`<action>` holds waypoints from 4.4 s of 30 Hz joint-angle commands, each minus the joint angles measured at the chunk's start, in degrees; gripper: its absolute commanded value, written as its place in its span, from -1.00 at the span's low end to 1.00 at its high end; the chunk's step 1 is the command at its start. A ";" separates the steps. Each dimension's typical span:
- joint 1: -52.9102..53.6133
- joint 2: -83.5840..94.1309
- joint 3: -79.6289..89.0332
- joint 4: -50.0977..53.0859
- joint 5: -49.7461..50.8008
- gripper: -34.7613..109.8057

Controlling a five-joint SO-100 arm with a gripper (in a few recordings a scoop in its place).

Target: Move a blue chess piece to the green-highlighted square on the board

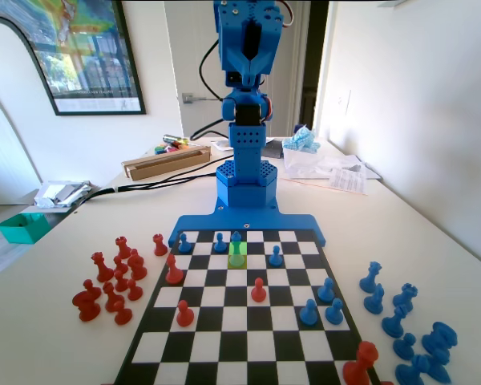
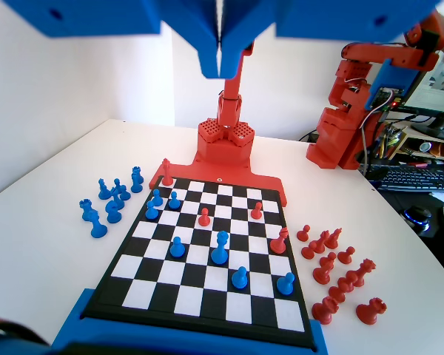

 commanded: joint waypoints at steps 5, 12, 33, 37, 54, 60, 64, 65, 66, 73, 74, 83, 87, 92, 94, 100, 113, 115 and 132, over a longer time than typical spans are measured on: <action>0.26 1.05 -0.44 -1.05 -0.70 -0.51; 0.26 1.05 -0.44 -1.05 -0.70 -0.51; 0.09 1.05 -0.44 -1.05 -0.70 -0.41; 0.09 1.05 -0.44 -1.05 -0.70 -0.49; -4.57 -10.55 -4.13 -8.88 -15.21 -0.51; -5.27 -23.64 -10.81 -15.03 -22.59 -0.51; -3.34 -31.55 -16.52 -11.34 -33.40 -0.51; -2.72 -33.13 -17.75 -10.02 -35.51 -0.51; -2.20 -34.45 -18.81 -8.70 -37.71 -0.51; 0.09 -43.51 -27.16 6.06 -50.89 -0.51; 0.53 -44.65 -28.04 8.17 -52.56 -0.51; 1.67 -55.55 -29.27 14.33 -53.70 -0.50; 2.64 -59.15 -26.37 11.69 -52.56 -0.45; 4.22 -62.23 -24.35 6.59 -52.03 -0.39; 5.19 -62.84 -23.29 4.39 -52.21 -0.38; 7.73 -67.06 -23.12 0.18 -51.59 -0.34; 11.16 -74.44 -17.40 -12.57 -50.80 -0.32; 10.37 -75.50 -16.70 -14.15 -49.57 -0.32; 5.89 -80.16 -5.98 -29.88 -44.03 -0.29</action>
